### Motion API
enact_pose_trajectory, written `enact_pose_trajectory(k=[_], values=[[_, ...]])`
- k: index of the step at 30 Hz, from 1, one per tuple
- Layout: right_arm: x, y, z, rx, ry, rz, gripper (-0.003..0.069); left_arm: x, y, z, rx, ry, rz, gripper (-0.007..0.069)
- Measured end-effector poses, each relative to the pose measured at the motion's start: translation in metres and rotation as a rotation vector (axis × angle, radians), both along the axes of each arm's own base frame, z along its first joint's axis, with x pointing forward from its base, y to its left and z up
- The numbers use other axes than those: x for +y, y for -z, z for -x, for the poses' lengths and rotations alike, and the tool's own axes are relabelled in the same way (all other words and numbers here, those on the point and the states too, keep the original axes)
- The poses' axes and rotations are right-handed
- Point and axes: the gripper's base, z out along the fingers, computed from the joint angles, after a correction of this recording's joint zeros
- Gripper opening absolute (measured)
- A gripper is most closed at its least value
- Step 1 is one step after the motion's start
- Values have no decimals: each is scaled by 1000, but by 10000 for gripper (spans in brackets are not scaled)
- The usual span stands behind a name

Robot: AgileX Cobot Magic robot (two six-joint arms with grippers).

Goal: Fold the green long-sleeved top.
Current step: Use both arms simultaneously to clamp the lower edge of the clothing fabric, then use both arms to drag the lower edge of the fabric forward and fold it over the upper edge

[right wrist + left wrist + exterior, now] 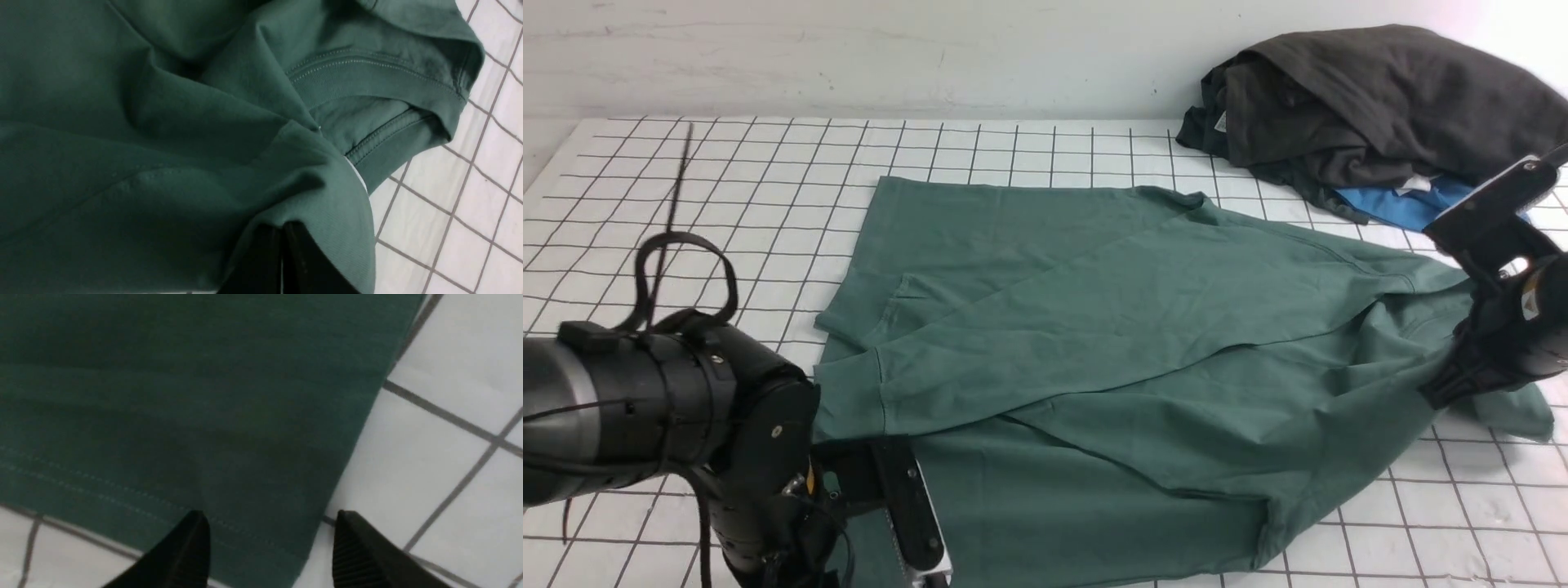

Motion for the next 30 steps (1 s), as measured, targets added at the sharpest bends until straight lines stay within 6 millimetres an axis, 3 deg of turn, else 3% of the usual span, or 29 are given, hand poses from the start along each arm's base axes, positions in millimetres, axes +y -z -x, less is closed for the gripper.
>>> enact_pose_trajectory(k=[3,9,13,14,16,19,25,26,29,30], values=[[1,0,-1,-13,3,-21,-10,-1,6,-2,29,16,-14,315],[0,0,1,6,10,-12,-10,-6,-5,1,6,8,-10,34],[-1,-1,4,25,19,-1,-10,-6,-46,0,-143,8,45,-2],[-1,-1,4,25,19,-1,-10,-6,-48,0,-152,11,46,-2],[-2,-5,5,15,17,5,-10,2,-70,-7,-287,-48,76,-5],[-3,-8,6,5,4,28,-10,10,-86,-19,-410,-150,110,-5],[-4,-15,-1,-45,-37,76,-10,23,-111,-62,-598,-443,223,-5],[-2,-24,-13,-99,-57,83,-10,28,-124,-90,-683,-558,297,-5],[1,-35,-32,-167,-75,82,-10,32,-133,-122,-753,-631,346,-5],[3,-41,-46,-203,-81,80,-10,34,-136,-142,-787,-653,358,-5]])
